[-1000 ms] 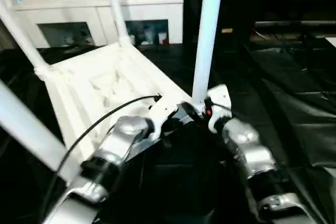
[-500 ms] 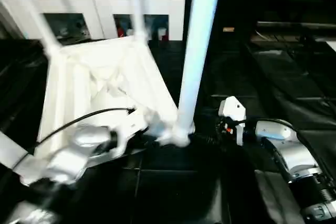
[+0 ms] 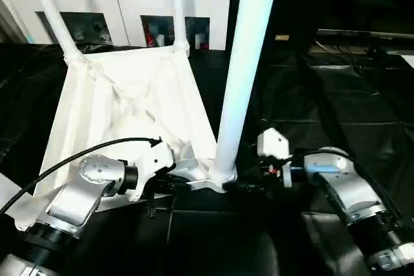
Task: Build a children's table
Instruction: Rotate leg to tighten
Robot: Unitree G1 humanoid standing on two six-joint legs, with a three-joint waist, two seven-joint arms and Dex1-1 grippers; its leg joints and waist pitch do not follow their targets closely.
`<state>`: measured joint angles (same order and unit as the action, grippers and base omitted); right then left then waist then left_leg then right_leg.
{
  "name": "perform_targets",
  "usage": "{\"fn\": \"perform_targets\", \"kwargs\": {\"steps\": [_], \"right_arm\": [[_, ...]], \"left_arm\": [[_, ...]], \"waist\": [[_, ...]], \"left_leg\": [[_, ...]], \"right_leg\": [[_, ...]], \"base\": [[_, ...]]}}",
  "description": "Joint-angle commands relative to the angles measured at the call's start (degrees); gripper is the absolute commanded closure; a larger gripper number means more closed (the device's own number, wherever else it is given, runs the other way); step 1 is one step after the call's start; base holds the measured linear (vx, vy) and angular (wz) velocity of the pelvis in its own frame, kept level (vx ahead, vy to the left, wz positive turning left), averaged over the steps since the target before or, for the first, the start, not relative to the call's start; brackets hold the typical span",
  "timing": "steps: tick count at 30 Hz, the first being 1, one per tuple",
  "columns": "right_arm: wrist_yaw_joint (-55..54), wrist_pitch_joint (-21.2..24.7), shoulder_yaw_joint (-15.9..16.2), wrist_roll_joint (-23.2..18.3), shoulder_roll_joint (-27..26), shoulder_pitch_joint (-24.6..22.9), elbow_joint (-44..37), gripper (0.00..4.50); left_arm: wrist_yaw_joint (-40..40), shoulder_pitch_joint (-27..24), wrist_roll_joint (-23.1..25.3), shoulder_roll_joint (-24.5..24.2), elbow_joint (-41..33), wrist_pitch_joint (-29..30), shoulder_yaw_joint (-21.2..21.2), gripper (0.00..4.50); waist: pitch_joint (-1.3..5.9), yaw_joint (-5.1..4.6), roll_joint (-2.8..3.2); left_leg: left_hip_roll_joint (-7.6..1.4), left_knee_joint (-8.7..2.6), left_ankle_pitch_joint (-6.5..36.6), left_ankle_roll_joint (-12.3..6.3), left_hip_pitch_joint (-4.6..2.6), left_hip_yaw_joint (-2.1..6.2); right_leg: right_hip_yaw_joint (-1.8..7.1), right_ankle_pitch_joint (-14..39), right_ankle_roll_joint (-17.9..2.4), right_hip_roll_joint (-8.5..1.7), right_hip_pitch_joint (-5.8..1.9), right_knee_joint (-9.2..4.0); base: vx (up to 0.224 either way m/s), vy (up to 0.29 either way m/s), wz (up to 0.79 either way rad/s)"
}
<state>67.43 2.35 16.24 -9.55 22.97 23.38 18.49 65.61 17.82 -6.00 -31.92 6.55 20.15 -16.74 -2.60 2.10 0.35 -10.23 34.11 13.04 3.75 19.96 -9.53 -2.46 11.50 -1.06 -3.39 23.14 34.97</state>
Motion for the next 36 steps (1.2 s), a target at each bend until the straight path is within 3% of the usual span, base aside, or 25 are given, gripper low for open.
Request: {"fn": "perform_targets", "kwargs": {"steps": [1,8,20,26,28,33,34,36], "right_arm": [[0.28,-0.45,0.17,0.45,-0.15,1.45,0.56,0.19],[0.42,-0.80,0.61,0.17,-0.57,1.55,1.88,0.88],[0.59,-1.89,1.55,1.92,-1.18,2.00,4.01,1.85],[-0.18,-1.48,1.72,2.60,-1.72,2.19,4.91,1.91],[-1.01,-0.67,1.10,2.15,-2.36,2.45,5.23,1.40],[-1.18,-1.31,1.70,2.95,-2.34,2.44,5.11,0.99],[-0.99,-0.89,1.78,2.82,-2.36,2.44,5.10,0.99],[-1.03,-0.53,1.71,2.61,-2.52,2.56,5.23,0.99]], "left_arm": [[1.61,-0.67,0.28,-0.32,1.11,1.42,-2.17,4.50],[1.93,-0.77,0.38,-0.85,1.00,1.78,-2.49,4.50],[2.52,-1.33,0.23,-1.51,0.20,2.62,-3.05,4.50],[2.52,-1.52,0.16,-1.63,-0.15,3.09,-3.28,4.50],[2.56,-1.55,0.20,-1.65,-0.22,3.22,-3.26,4.50],[2.78,-1.43,0.32,-1.75,-0.07,3.25,-3.48,4.50],[2.90,-1.37,0.36,-1.83,-0.02,3.23,-3.57,4.50],[2.99,-1.23,0.40,-1.86,0.11,3.22,-3.65,4.50]], "waist": [[3.18,0.33,0.21],[3.45,0.56,0.38],[3.41,0.62,0.62],[3.42,0.56,0.64],[3.45,0.50,0.77],[3.48,0.48,0.79],[3.51,0.59,1.13],[3.59,0.57,1.04]], "left_leg": [[-2.66,-3.63,2.58,-5.50,0.21,0.47],[-2.56,-3.39,1.11,-5.69,0.20,0.52],[-2.60,-3.40,2.82,-4.83,0.14,0.57],[-2.55,-3.39,2.96,-4.52,0.21,0.63],[-2.51,-3.36,2.72,-4.64,0.22,0.65],[-2.51,-3.33,3.40,-4.23,0.15,0.60],[-2.50,-3.30,2.97,-4.21,0.13,0.64],[-2.50,-3.26,2.45,-4.49,0.11,0.62]], "right_leg": [[2.53,0.43,-16.89,-4.28,-3.55,-2.97],[2.47,-3.55,-17.59,-4.18,-3.75,-2.49],[2.42,-1.97,-17.69,-4.22,-3.78,-2.54],[2.44,-1.95,-17.63,-4.22,-3.87,-2.51],[2.42,-2.44,-17.68,-4.15,-3.87,-2.43],[2.41,-1.59,-17.75,-4.15,-3.82,-2.55],[2.39,-2.27,-17.73,-4.13,-3.80,-2.44],[2.35,-3.84,-17.89,-4.07,-3.82,-2.37]], "base": [[0.000,0.000,0.00],[0.000,0.000,0.00],[0.000,0.000,0.00],[0.000,0.000,0.00],[0.000,0.000,0.00],[0.000,0.000,0.00],[0.000,0.000,0.00],[0.000,0.000,0.00]]}}
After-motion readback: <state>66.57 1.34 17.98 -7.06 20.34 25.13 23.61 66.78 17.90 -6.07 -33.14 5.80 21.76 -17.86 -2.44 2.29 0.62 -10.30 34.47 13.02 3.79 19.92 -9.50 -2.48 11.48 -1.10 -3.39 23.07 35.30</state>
